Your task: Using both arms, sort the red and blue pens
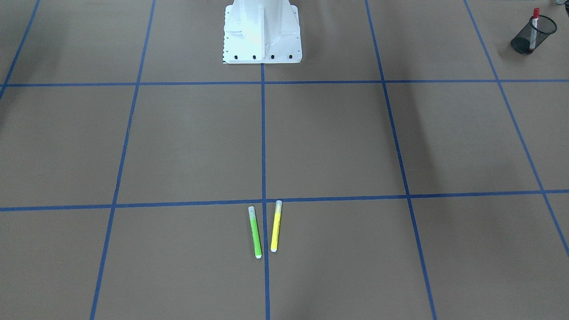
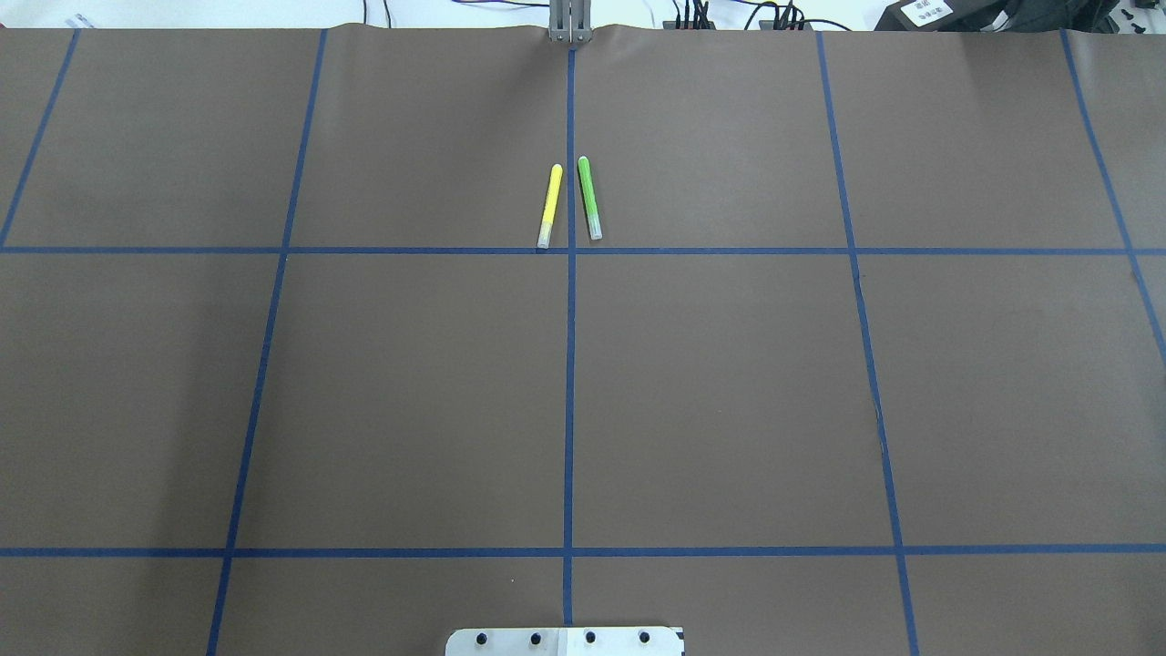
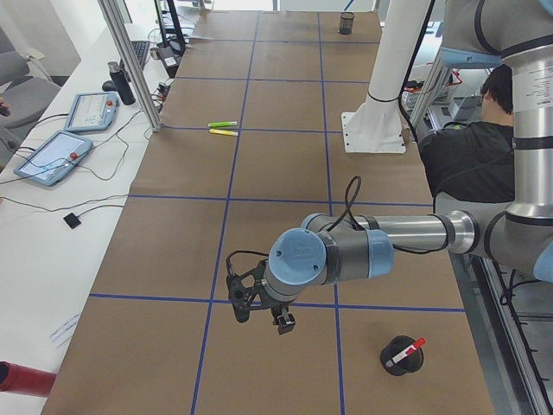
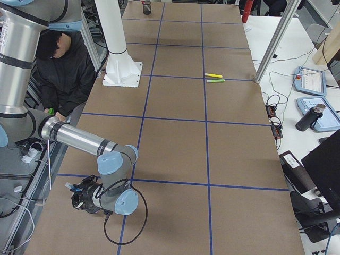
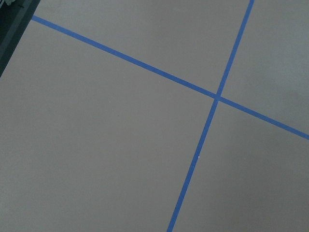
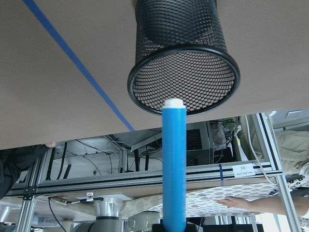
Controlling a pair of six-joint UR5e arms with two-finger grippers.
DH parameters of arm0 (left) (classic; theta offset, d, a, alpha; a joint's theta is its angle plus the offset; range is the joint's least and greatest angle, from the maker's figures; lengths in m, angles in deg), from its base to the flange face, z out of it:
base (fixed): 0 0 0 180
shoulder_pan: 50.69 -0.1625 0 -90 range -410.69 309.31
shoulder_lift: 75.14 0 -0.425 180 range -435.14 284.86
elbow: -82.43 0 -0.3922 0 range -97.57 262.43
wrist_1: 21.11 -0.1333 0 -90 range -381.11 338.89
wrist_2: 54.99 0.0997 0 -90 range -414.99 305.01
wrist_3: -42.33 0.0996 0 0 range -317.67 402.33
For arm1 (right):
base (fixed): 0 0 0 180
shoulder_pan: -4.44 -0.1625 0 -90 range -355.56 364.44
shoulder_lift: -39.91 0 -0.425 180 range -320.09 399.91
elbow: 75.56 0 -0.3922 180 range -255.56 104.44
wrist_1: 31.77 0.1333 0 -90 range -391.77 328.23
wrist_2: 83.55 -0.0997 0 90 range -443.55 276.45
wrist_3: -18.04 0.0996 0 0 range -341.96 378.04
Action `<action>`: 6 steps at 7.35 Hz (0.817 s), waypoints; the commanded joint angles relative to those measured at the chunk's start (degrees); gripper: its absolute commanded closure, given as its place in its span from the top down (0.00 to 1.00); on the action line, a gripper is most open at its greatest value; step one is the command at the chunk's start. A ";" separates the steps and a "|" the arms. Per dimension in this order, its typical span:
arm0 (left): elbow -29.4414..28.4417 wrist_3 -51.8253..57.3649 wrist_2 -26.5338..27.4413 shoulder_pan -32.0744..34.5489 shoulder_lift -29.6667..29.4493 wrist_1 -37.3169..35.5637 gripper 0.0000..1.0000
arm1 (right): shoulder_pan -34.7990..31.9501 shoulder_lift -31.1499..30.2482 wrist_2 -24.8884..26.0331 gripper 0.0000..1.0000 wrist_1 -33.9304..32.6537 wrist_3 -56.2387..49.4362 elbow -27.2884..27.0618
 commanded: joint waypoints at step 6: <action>0.04 0.39 -0.27 -0.13 0.34 0.02 1.00 | 0.00 0.98 -0.22 1.00 0.06 -0.41 1.85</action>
